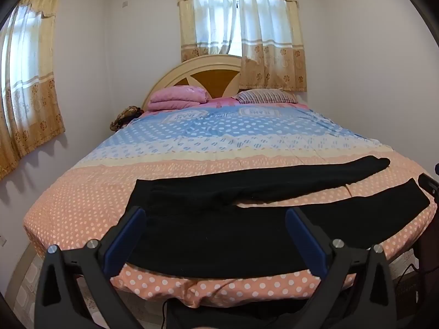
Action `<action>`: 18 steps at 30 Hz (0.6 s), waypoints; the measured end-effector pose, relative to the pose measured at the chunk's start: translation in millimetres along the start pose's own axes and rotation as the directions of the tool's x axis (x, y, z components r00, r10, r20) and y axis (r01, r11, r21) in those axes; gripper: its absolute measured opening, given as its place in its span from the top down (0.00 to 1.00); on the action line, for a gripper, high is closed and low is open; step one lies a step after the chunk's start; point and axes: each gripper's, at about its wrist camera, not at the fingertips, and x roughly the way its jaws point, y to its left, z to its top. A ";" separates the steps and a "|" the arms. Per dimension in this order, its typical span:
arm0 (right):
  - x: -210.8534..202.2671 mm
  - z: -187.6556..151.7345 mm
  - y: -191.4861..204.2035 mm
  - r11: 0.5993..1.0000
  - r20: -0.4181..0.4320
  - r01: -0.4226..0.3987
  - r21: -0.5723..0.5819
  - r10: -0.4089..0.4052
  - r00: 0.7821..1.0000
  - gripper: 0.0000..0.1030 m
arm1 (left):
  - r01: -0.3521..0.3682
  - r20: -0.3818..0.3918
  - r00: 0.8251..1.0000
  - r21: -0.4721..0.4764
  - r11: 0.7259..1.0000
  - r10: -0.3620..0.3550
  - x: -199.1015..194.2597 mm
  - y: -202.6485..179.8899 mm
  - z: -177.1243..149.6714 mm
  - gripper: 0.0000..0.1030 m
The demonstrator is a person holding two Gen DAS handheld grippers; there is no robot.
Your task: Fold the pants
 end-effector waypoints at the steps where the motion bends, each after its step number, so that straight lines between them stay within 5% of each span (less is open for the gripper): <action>1: 0.1 -0.1 0.1 1.000 0.003 0.000 0.000 0.000 1.000 0.01 | -0.003 0.000 1.000 0.000 1.000 0.003 -0.1 -0.1 -0.1 0.00; 18: 2.7 -2.9 -0.6 1.000 -0.001 0.000 -0.001 0.000 1.000 0.01 | -0.005 -0.007 1.000 0.007 1.000 0.005 4.3 -1.6 -1.2 0.00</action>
